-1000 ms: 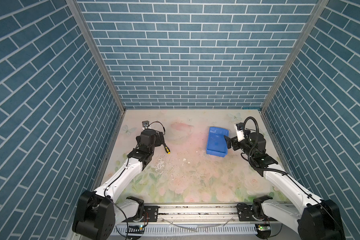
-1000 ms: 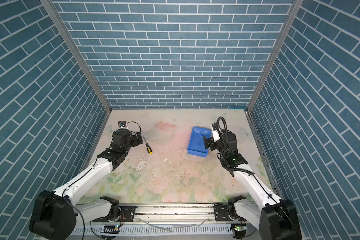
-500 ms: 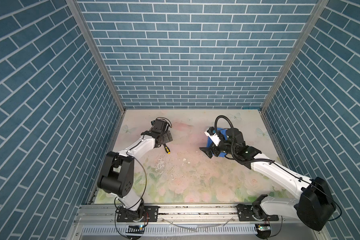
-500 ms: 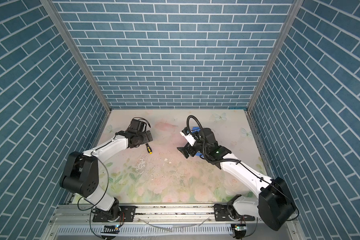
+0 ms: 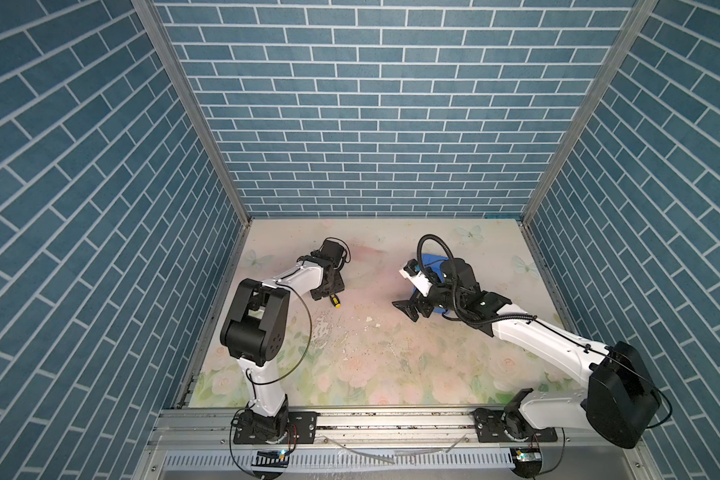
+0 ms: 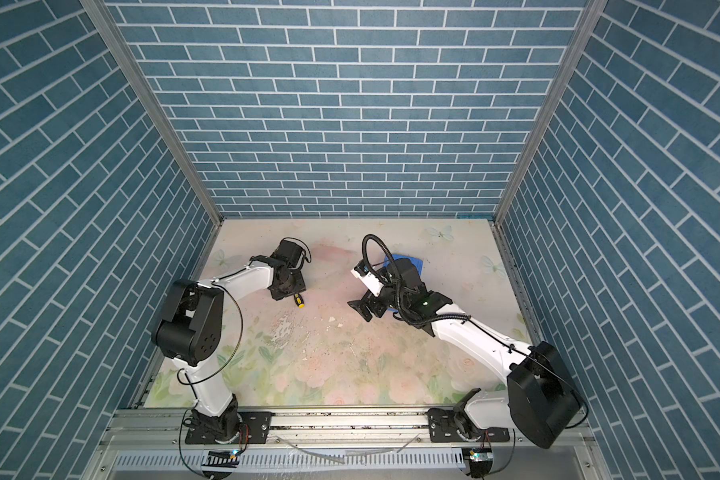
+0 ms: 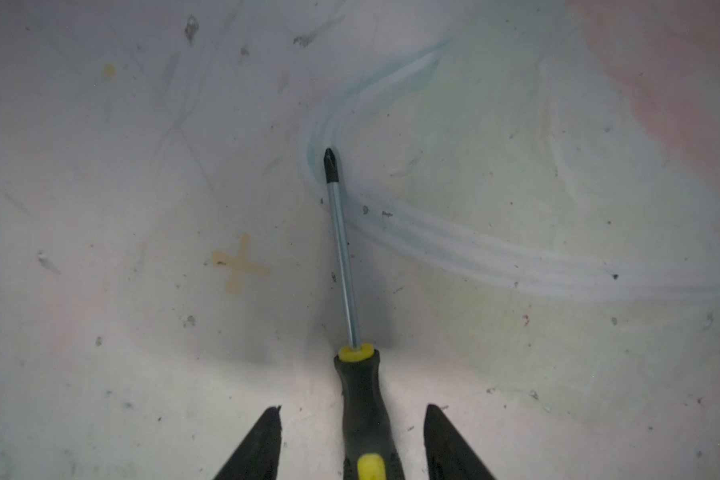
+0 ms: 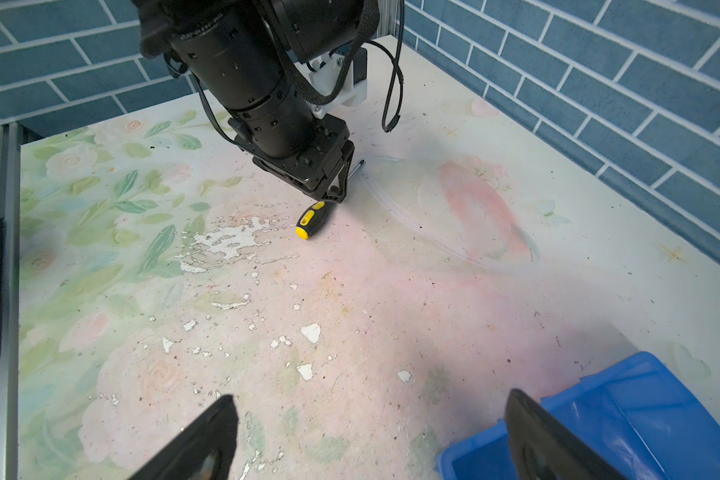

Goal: Put the screwdriver in the bin
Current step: 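Grasp the black-yellow screwdriver handle with the left gripper while the right arm approaches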

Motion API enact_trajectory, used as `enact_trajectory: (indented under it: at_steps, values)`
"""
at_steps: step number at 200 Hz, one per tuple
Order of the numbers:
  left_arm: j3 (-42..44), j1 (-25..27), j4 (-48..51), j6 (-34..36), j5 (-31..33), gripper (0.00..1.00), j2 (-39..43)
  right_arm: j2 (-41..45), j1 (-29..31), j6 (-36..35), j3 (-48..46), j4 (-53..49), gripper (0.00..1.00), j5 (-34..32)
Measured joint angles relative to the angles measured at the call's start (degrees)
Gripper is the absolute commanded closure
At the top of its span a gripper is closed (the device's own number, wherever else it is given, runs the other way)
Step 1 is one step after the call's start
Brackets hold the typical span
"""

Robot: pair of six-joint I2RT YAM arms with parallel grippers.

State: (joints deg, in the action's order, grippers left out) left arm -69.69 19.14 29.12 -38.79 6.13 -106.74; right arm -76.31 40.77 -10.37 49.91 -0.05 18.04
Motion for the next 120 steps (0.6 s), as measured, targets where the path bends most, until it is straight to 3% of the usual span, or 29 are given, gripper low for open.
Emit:
enact_trajectory:
  at_steps: [38,102,120]
  values:
    - [-0.04,0.39,0.37,-0.52,-0.09,0.61,-2.19,-1.33,0.09,0.00,0.28,0.00,0.01,0.00]
    - [0.33,0.55,-0.61,-1.86,-0.35,0.87,-2.25,-1.51,0.11,0.02,0.28,0.00,0.01,-0.02]
    - [1.57,0.57,-1.79,-2.19,-0.22,0.90,-1.42,-1.51,0.11,0.04,0.28,0.02,0.01,-0.02]
